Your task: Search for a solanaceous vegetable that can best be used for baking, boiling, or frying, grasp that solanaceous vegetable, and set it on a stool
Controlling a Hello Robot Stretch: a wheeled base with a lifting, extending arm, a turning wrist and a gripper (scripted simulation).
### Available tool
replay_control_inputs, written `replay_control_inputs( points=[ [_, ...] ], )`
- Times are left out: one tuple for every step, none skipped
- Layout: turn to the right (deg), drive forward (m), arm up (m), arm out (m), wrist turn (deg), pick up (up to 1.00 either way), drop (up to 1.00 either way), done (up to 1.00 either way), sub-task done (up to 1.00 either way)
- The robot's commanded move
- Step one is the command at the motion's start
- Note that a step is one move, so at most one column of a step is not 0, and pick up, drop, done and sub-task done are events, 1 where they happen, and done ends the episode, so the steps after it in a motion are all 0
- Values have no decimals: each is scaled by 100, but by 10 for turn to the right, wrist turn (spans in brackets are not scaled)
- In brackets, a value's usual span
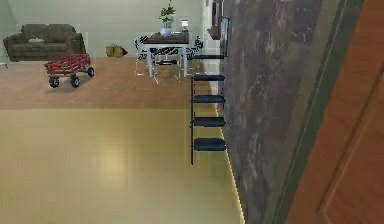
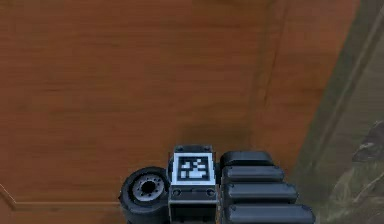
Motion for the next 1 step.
replay_control_inputs(
  points=[
    [-240, 0, 0, 0, 0, 0, 0, 0, 0]
  ],
)
